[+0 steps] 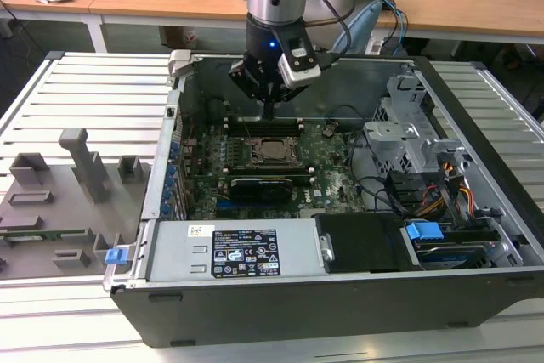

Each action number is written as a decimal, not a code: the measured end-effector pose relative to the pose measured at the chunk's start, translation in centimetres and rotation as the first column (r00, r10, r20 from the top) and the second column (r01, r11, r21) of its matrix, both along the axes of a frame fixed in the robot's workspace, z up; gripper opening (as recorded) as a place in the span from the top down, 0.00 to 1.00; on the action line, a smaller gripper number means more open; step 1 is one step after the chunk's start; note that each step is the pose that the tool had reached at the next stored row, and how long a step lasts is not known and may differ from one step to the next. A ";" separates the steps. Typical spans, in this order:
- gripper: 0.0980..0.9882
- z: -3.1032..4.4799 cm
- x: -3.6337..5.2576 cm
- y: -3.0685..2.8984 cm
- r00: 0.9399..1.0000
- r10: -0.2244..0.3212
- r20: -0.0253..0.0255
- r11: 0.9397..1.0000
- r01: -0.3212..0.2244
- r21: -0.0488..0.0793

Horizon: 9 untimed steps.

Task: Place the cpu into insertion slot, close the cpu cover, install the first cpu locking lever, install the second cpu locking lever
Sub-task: 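Install the first cpu locking lever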

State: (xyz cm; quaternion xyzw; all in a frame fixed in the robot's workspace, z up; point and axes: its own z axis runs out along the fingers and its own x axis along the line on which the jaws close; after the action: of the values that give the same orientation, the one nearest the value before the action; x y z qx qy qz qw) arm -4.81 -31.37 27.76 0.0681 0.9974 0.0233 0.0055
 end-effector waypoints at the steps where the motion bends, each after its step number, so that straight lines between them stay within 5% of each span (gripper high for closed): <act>1: 0.99 -0.01 -0.01 0.00 0.999 0.034 0.000 0.999 -0.034 0.000; 3: 0.99 -0.08 -0.11 0.00 0.997 0.074 0.000 0.997 -0.074 0.000; 9: 0.99 -0.29 -1.38 0.01 0.997 0.077 0.000 0.997 -0.077 0.000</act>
State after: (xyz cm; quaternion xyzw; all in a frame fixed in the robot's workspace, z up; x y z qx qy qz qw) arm -6.18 -31.36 27.47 0.0296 0.9993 0.0233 0.0045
